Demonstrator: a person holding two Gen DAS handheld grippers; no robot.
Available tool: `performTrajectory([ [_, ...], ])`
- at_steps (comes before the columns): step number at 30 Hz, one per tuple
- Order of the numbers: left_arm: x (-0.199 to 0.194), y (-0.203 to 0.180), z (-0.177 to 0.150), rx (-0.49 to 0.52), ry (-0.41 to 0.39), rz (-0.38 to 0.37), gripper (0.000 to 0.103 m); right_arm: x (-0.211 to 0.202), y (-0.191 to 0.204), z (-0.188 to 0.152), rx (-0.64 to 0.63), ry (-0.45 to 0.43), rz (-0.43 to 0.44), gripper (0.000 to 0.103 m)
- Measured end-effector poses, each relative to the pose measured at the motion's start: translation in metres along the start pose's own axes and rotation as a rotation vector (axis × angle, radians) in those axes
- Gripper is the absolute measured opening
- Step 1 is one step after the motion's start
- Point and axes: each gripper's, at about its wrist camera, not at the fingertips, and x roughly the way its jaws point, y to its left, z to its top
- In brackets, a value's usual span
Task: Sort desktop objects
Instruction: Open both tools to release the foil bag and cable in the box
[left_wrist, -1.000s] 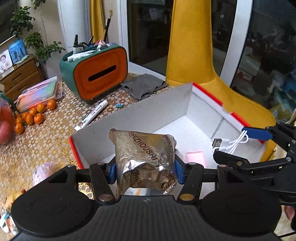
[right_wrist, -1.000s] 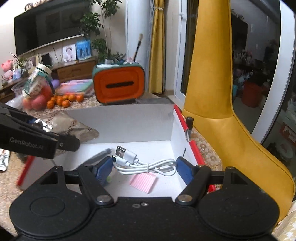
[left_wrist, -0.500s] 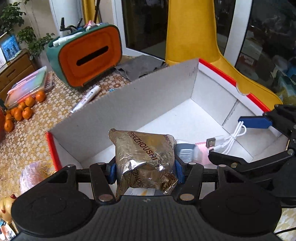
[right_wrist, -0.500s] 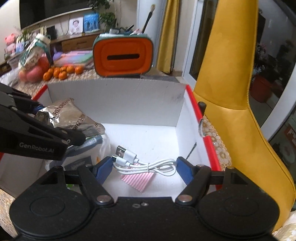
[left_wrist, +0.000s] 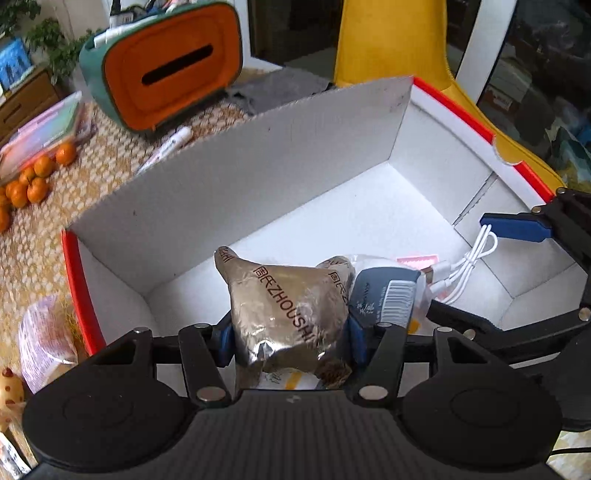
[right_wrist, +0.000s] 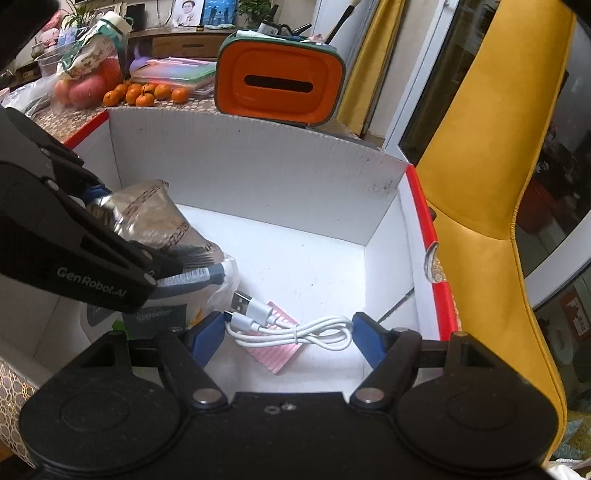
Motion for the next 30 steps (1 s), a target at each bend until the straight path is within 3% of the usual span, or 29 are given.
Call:
performTrajectory([
  [10, -0.007, 0.001, 0.000, -0.003, -0.007, -0.020, 0.061, -0.004, 0.002, -0.001, -0.031, -0.004, -0.033, 0.078],
  [19, -0.030, -0.006, -0.003, 0.003, -0.059, -0.057, 0.084, -0.024, -0.004, 0.001, -0.034, -0.032, -0.066, 0.091],
  [30, -0.062, 0.003, -0.011, -0.039, -0.121, -0.070, 0.084, -0.062, -0.010, -0.006, -0.044, -0.097, -0.080, 0.097],
])
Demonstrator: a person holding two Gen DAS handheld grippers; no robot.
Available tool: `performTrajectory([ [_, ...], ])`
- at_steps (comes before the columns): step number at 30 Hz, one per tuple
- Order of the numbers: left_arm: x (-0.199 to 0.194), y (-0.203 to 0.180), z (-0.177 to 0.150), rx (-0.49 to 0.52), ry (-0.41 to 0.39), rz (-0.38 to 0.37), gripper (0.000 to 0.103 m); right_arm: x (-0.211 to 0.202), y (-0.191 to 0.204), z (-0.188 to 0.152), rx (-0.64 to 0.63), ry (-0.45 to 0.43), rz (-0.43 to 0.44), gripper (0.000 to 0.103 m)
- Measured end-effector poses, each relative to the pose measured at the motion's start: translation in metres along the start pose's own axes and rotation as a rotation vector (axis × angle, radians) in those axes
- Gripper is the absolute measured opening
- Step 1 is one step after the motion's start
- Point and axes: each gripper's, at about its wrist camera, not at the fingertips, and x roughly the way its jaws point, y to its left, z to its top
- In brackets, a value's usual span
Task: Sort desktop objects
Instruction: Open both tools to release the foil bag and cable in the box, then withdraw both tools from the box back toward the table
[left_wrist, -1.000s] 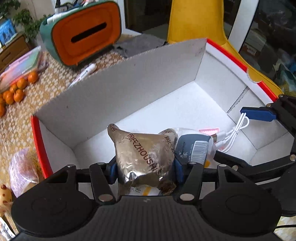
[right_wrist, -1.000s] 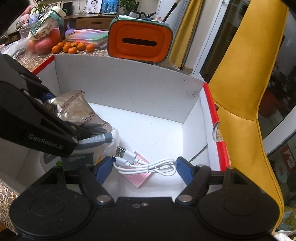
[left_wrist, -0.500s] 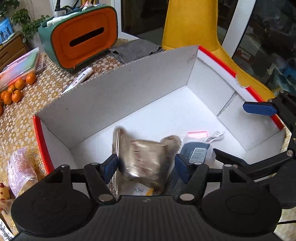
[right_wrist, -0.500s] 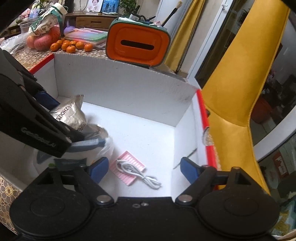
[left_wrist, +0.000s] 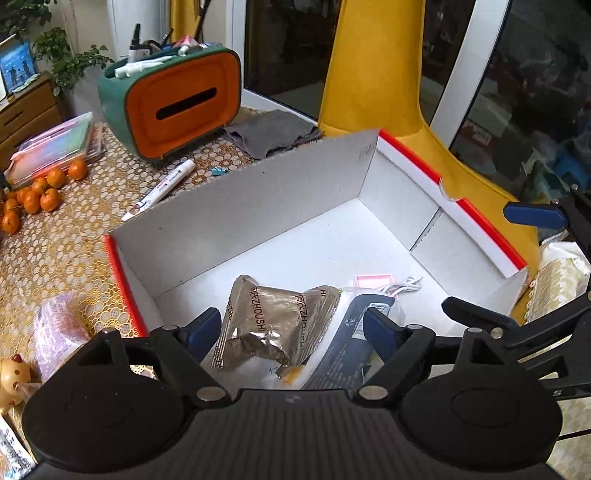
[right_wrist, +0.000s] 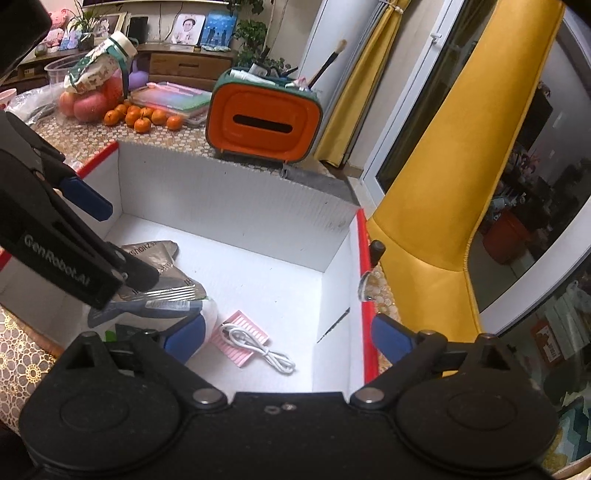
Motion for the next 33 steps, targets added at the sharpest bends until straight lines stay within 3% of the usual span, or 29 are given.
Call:
performTrajectory([
  [15, -0.061, 0.002, -0.025, -0.019, -0.101, -0.031, 0.084, -0.056, -0.005, 0.003, 0.138, -0.096, 0.062, 0.100],
  [28, -0.114, 0.019, -0.070, -0.071, -0.174, -0.076, 0.084, -0.109, 0.027, 0.001, 0.162, -0.198, 0.084, 0.102],
  [33, -0.140, 0.034, -0.097, -0.099, -0.229, -0.053, 0.101, -0.123, 0.041, 0.003, 0.176, -0.220, 0.108, 0.102],
])
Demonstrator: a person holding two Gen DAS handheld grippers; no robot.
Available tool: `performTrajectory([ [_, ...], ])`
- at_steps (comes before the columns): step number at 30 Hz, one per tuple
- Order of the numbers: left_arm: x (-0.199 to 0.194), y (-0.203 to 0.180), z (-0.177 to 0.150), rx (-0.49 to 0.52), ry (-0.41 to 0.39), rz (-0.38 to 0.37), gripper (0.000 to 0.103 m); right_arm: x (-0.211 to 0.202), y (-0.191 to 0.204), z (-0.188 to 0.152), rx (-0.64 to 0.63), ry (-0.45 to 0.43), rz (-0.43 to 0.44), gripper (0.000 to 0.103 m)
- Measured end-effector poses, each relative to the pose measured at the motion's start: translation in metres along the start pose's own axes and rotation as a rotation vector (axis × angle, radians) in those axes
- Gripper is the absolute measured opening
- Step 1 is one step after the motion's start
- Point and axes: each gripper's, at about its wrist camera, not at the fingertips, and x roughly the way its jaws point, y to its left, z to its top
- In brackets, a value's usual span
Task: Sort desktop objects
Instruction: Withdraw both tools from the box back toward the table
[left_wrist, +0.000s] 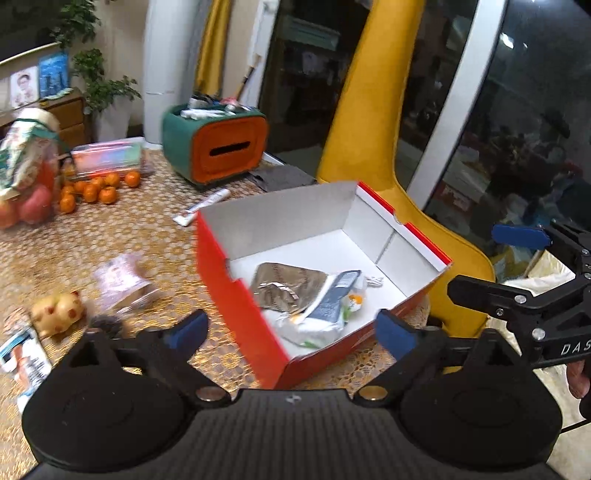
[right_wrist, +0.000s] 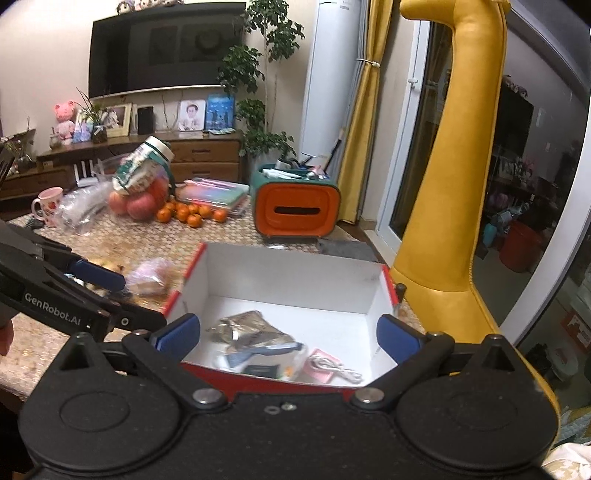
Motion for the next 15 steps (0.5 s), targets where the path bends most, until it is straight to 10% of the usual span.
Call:
performTrajectory([
  [15, -0.068, 0.068, -0.065, -0.121, -0.092, 0.099, 0.101, -0.002, 0.078, -0.001, 0.012, -0.021, 0.073, 0.102],
])
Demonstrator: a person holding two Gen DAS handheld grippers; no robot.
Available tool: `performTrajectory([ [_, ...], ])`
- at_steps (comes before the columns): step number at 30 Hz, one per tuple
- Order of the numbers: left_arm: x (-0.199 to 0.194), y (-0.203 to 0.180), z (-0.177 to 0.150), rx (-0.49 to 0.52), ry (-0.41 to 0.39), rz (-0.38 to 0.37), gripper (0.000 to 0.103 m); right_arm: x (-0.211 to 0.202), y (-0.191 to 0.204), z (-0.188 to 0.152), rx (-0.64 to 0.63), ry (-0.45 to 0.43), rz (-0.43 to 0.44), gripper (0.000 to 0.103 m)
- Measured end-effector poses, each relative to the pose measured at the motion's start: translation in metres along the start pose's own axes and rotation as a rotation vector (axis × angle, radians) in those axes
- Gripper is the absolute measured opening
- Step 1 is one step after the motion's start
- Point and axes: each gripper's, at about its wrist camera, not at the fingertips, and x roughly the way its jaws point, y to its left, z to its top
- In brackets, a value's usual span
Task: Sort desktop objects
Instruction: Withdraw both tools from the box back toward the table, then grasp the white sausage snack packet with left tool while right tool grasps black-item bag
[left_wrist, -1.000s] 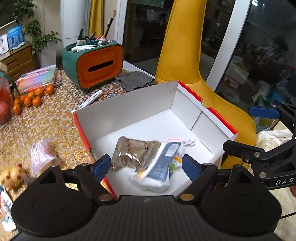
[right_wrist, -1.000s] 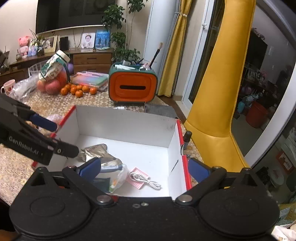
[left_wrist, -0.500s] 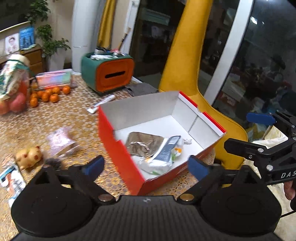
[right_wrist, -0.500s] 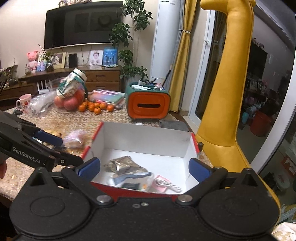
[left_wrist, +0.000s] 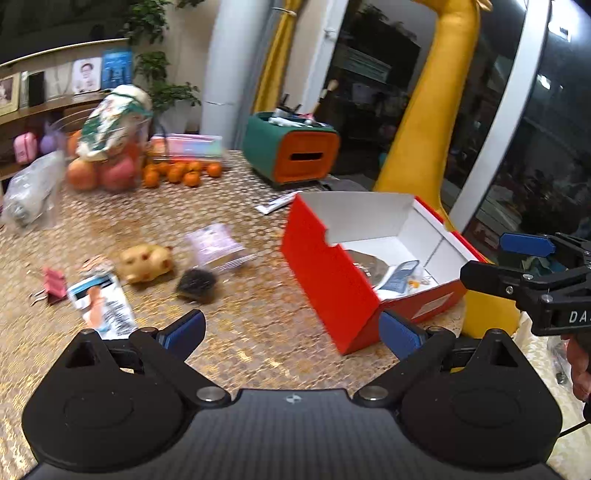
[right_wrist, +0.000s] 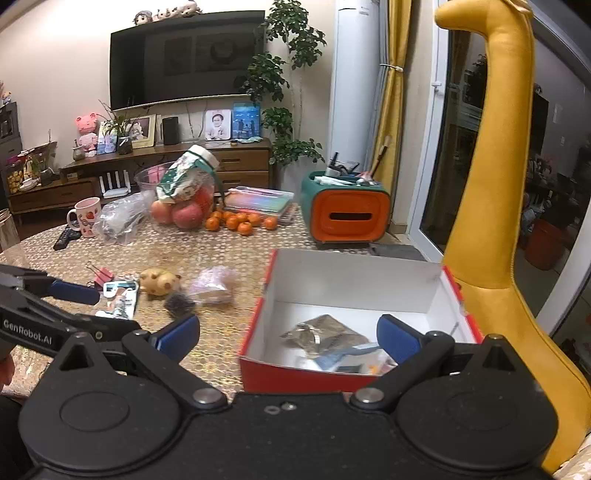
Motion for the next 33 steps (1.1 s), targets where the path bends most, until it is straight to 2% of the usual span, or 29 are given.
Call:
performTrajectory([
  [8, -0.018, 0.033, -0.023, 0.000, -0.052, 0.085, 0.101, 0.016, 0.043, 0.005, -0.038, -0.009, 0.028, 0.102],
  [16, -0.016, 0.069, -0.036, -0.019, -0.078, 0.163, 0.101, 0.047, 0.083, 0.007, -0.050, 0.007, 0.064, 0.102],
  [23, 0.000, 0.094, -0.042, -0.031, -0.094, 0.219, 0.101, 0.081, 0.102, 0.007, -0.063, 0.024, 0.071, 0.102],
  [33, 0.046, 0.115, -0.044, -0.020, -0.062, 0.276, 0.101, 0.144, 0.109, 0.006, -0.050, 0.078, 0.084, 0.102],
])
